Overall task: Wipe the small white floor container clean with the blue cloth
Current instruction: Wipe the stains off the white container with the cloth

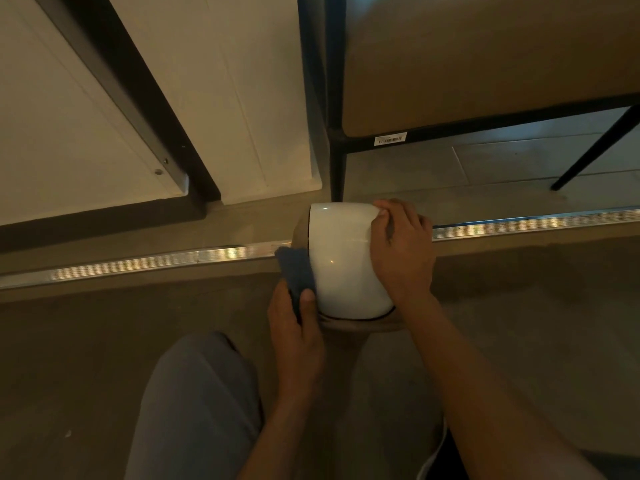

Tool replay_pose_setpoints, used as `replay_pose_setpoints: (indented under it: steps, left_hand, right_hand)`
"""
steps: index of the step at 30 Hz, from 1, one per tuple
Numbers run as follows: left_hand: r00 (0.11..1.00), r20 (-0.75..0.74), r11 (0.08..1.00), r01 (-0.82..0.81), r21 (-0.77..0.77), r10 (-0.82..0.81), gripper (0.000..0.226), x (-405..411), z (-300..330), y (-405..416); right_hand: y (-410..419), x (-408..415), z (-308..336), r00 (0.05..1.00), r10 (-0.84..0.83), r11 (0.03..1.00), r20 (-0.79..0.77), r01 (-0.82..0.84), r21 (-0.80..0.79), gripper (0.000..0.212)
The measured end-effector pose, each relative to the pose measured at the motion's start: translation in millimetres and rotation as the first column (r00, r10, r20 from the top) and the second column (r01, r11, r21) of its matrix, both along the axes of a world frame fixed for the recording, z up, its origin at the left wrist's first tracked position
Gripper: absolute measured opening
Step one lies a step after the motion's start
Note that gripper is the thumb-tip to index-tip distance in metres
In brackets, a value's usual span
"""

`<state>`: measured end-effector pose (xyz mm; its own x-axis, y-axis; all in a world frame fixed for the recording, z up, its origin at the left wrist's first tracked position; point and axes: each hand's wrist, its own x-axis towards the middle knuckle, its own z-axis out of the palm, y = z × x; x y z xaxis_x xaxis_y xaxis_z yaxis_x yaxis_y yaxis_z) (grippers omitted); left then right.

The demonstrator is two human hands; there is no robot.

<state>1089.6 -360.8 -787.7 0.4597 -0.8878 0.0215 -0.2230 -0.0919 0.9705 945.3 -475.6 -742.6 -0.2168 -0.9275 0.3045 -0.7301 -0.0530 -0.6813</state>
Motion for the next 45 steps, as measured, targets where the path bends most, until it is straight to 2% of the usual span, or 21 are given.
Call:
replay_pose_setpoints:
  steps: [3,7,9,11,13,15,17,22,26,32,41,43,45]
  left_hand:
    - [0.996,0.038,0.996,-0.080,0.026,0.079,0.040,-4.4,-1.5,-4.4]
    - [0.963,-0.070,0.960,-0.248,0.132,0.259,0.044,-31.7,-5.3,4.2]
    - [0.941,-0.098,0.941,-0.311,0.131,0.324,0.060,-47.3,-3.2,13.6]
    - [0.918,-0.167,0.932,-0.343,0.121,0.359,0.058,-62.0,-0.7,23.2]
    - [0.886,-0.299,0.935,-0.335,0.119,0.355,0.049,-71.2,6.8,28.0]
    - [0.864,-0.360,0.936,-0.321,0.145,0.352,0.053,-70.3,8.9,25.7]
    - [0.855,-0.383,0.937,-0.315,0.152,0.350,0.056,-60.5,7.9,22.1]
    - [0.830,-0.394,0.918,-0.348,0.190,0.396,0.045,-42.8,1.6,19.8]
    - [0.811,-0.380,0.895,-0.387,0.223,0.445,0.050,-65.4,6.7,18.7]
    - [0.709,-0.477,0.855,-0.428,0.294,0.519,0.055,-93.8,14.1,16.4]
    - [0.744,-0.458,0.873,-0.399,0.281,0.487,0.038,-59.4,19.5,13.1]
    - [0.754,-0.419,0.859,-0.394,0.327,0.506,0.049,-76.9,27.0,17.5]
    - [0.791,-0.407,0.861,-0.278,0.425,0.457,0.066,-99.6,42.0,25.9]
  right_hand:
    - [2.8,2.3,2.1,1.000,-0.030,1.000,0.002,0.030,-0.001,0.033]
    - [3.1,5.1,2.5,0.998,-0.053,0.998,-0.022,0.053,-0.017,0.030]
    - [2.7,6.3,1.6,0.998,-0.060,0.998,-0.034,0.059,-0.020,0.032]
    - [2.3,5.6,0.7,0.998,-0.051,0.999,-0.023,0.050,-0.016,0.032]
    - [2.3,3.8,0.3,0.999,-0.034,0.999,-0.019,0.034,-0.023,0.033]
    - [2.3,2.4,0.2,0.999,-0.022,0.999,-0.022,0.021,-0.034,0.033]
    - [1.0,1.9,0.3,1.000,-0.021,0.999,-0.019,0.021,-0.025,0.033]
    - [2.0,4.1,-0.5,0.998,-0.049,0.998,-0.031,0.048,-0.046,0.032]
    - [3.8,6.3,0.9,0.998,-0.060,0.998,-0.027,0.059,-0.036,0.033]
    - [3.4,5.6,-1.1,0.998,-0.055,0.998,-0.034,0.054,-0.036,0.036]
    - [5.3,10.7,-0.8,0.994,-0.104,0.994,-0.028,0.103,-0.038,0.035]
    - [5.6,10.5,-0.7,0.994,-0.102,0.994,-0.029,0.101,-0.036,0.036]
    - [5.4,9.7,-0.7,0.994,-0.101,0.995,-0.040,0.100,-0.032,0.036]
